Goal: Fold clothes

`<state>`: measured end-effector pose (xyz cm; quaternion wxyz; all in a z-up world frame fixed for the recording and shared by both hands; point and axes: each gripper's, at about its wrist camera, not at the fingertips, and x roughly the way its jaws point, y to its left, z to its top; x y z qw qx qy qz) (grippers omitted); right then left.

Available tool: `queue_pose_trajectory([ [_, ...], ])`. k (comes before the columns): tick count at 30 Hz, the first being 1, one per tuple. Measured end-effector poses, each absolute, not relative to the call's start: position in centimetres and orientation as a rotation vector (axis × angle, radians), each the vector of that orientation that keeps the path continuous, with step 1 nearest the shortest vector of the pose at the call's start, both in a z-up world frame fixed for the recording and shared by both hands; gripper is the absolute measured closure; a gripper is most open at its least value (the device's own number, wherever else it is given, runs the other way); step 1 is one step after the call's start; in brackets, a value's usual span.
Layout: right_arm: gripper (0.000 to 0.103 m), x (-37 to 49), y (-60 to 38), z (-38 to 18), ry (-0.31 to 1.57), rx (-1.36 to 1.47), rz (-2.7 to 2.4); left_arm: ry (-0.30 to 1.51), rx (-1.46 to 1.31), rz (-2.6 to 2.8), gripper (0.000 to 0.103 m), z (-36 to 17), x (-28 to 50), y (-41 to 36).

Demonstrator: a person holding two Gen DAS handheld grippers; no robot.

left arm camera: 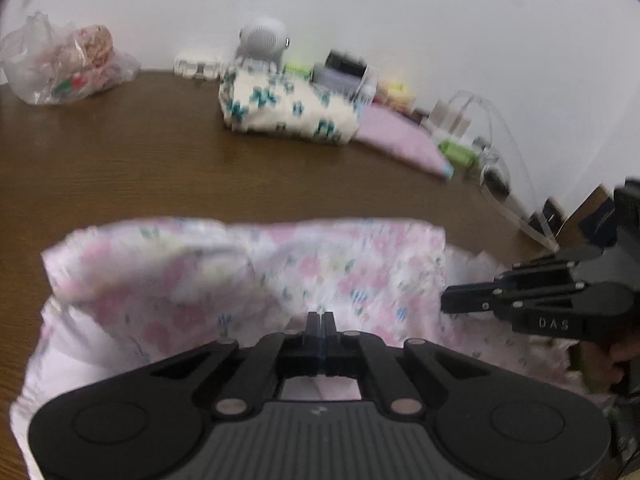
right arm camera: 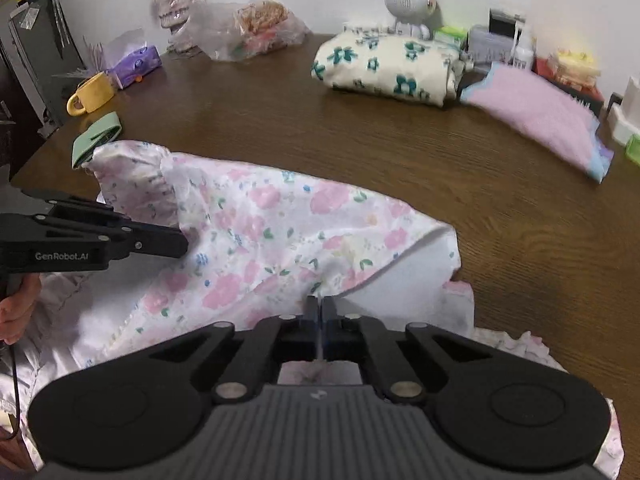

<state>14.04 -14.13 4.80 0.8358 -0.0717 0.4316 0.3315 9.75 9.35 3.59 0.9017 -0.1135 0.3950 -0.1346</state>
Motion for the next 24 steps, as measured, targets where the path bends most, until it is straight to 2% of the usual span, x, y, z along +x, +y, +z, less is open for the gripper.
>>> queue_pose_trajectory([
  [5,0.103,14.3,-15.1,9.0,0.774,-0.056,0.702,0.74,-0.271,-0.226,0.103,6.1,11.8,11.6],
  [9,0.101,17.4,-12.9,7.1,0.846,-0.122,0.567,0.811,-0.303,-0.216,0.101,6.2,14.0,12.4],
  [11,0.1,17.4,-11.9,5.7,0.883,-0.25,0.488,0.76,-0.236,-0.258,0.088,7.1,11.5,12.9],
  [13,0.096,15.9,-12.0,6.1,0.834,-0.307,0.497,0.709,-0.17,-0.299,0.056,8.0,9.1,13.5],
  [14,0.094,15.2,-12.2,6.6,0.808,-0.311,0.516,0.699,-0.148,-0.274,0.053,7.9,7.8,14.1],
  [16,0.087,14.1,-12.2,7.7,0.77,-0.308,0.561,0.713,-0.12,-0.191,0.053,7.3,6.5,15.0],
  [18,0.086,13.4,-11.3,8.4,0.745,-0.314,0.624,0.711,-0.1,-0.128,0.056,6.5,6.2,15.8],
  [20,0.078,12.7,-9.1,8.1,0.753,-0.325,0.733,0.716,-0.136,-0.134,0.056,5.9,6.8,16.3],
  [22,0.061,12.3,-6.7,7.3,0.764,-0.362,0.79,0.724,-0.167,-0.137,0.058,5.2,7.6,16.7],
  [23,0.059,12.3,-5.4,6.8,0.77,-0.383,0.801,0.732,-0.175,-0.155,0.062,5.0,8.0,16.8],
  [24,0.056,12.4,-4.2,6.2,0.776,-0.402,0.799,0.74,-0.182,-0.172,0.078,4.8,8.3,16.9],
])
